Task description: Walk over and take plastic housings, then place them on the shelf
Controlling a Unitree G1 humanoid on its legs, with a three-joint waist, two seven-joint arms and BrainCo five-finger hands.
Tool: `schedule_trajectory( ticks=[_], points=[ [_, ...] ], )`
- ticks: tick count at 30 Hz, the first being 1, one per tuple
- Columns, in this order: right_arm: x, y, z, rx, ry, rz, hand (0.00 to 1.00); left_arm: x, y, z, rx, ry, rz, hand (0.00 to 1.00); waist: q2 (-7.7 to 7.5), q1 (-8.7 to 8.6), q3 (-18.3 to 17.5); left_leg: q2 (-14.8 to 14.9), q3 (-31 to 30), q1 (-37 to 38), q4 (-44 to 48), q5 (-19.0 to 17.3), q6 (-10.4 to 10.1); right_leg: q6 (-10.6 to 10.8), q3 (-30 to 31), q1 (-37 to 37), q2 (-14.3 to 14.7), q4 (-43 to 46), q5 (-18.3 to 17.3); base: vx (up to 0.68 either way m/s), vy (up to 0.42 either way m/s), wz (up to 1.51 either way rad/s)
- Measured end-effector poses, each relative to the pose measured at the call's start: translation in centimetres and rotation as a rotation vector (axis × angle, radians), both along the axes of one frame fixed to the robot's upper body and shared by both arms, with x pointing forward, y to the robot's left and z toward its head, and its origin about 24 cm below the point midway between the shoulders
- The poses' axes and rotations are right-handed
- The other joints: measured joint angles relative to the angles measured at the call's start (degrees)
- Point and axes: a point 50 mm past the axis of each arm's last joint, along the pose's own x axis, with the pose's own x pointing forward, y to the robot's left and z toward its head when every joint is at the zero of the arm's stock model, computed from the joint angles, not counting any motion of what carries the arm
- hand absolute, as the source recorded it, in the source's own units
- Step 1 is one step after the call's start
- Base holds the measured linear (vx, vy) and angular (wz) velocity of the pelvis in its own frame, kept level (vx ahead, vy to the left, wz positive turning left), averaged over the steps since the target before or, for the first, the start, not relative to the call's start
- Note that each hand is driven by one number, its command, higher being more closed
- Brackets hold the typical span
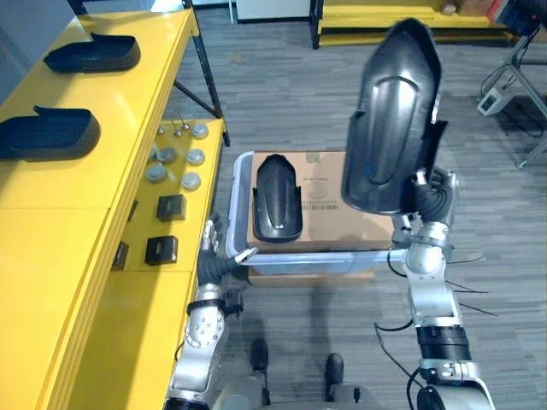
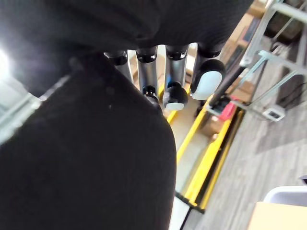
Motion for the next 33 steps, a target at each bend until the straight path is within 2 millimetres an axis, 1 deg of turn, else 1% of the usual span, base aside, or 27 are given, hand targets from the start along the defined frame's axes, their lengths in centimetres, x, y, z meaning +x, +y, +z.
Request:
schedule_trajectory(
  ticks=[1,5,11,12,15,19,23,27,30,31,33],
  points=[
    [0.0,1.2,-0.2,-0.004,0.011,0.037,1.0,0.3,-0.6,0.6,0.007,-0.026,-0.014,0.0,-0.05,0.22,-0.6,0.0,0.0,0.2,0.0,0.0,0.0,0.0,0.0,0.0,0.0,0.0,0.0,-0.03,0.017,0.0],
    [-0.4,3.8,-0.8,-0.04,0.036,0.126,1.0,0.3,-1.8,0.8,0.015,-0.031,-0.045,0.0,-0.27,0.28,-1.9,0.0,0.1,0.2,0.0,-0.2,-0.3,-0.1,0.1,0.0,0.0,-0.2,0.1,-0.01,0.005,0.0],
    [-0.9,6.0,-1.3,-0.135,0.051,0.206,1.0,0.4,-3.2,0.9,0.01,-0.027,-0.104,0.0,-0.88,0.23,-3.1,0.0,0.4,0.2,0.0,-0.2,-0.2,-0.1,0.2,0.0,0.0,-0.3,0.3,0.0,0.004,-0.01],
    [-1.0,6.7,-1.4,-0.157,0.058,0.242,1.0,0.5,-3.7,1.1,-0.015,-0.032,-0.133,0.0,-0.92,0.22,-3.7,0.0,0.4,0.2,0.0,-0.1,-0.1,-0.1,0.2,0.0,0.0,-0.3,0.3,0.0,0.0,0.0],
    [-1.1,6.8,-1.5,-0.178,0.064,0.244,1.0,0.6,-3.8,1.2,-0.068,-0.029,-0.144,0.0,-0.92,0.29,-4.6,0.0,0.4,0.3,0.0,0.0,0.0,-0.1,0.1,0.1,0.0,-0.3,0.3,0.0,0.0,0.0],
    [-1.1,7.0,-1.7,-0.21,0.065,0.253,1.0,0.7,-3.8,1.1,-0.106,-0.017,-0.156,0.0,-1.0,0.15,-4.8,-0.1,0.4,0.5,0.0,0.0,0.0,-0.1,0.2,0.3,0.1,-0.3,0.3,0.0,0.0,0.0],
    [-1.1,6.7,-2.4,-0.249,0.091,0.256,1.0,0.7,-3.8,0.7,-0.109,0.006,-0.174,0.0,-1.02,0.14,-6.2,-0.1,0.4,0.6,0.0,0.0,0.0,-0.1,0.2,0.3,0.0,-0.3,0.3,0.0,0.0,0.0],
    [-1.0,6.5,-3.0,-0.267,0.116,0.256,1.0,0.6,-4.0,0.4,-0.143,0.022,-0.193,0.0,-1.08,0.16,-6.3,-0.1,0.4,1.0,0.0,0.0,0.0,-0.4,0.2,0.8,0.1,-0.3,0.1,0.0,0.0,0.0],
    [-1.0,6.4,-3.1,-0.282,0.117,0.261,1.0,0.8,-3.9,-0.7,-0.187,0.079,-0.202,0.0,-1.11,0.18,-6.8,-0.1,0.4,1.1,0.0,-0.2,-0.3,-0.3,0.2,0.8,0.1,-0.4,0.0,0.0,0.0,0.0],
    [-1.1,6.6,-3.2,-0.294,0.119,0.27,1.0,0.8,-3.8,-1.1,-0.193,0.101,-0.205,1.0,-1.13,0.18,-7.3,0.0,0.4,1.1,0.0,-0.2,-0.3,-0.3,0.3,0.8,0.1,-0.4,0.0,0.0,0.0,0.0],
    [-1.5,7.4,-3.5,-0.311,0.123,0.31,1.0,0.7,-4.2,-1.7,-0.181,0.138,-0.25,1.0,-1.13,0.05,-8.0,0.0,0.4,1.0,0.0,-0.2,-0.3,-0.3,0.3,0.8,0.1,-0.5,0.0,0.0,0.0,0.0]
  ],
)
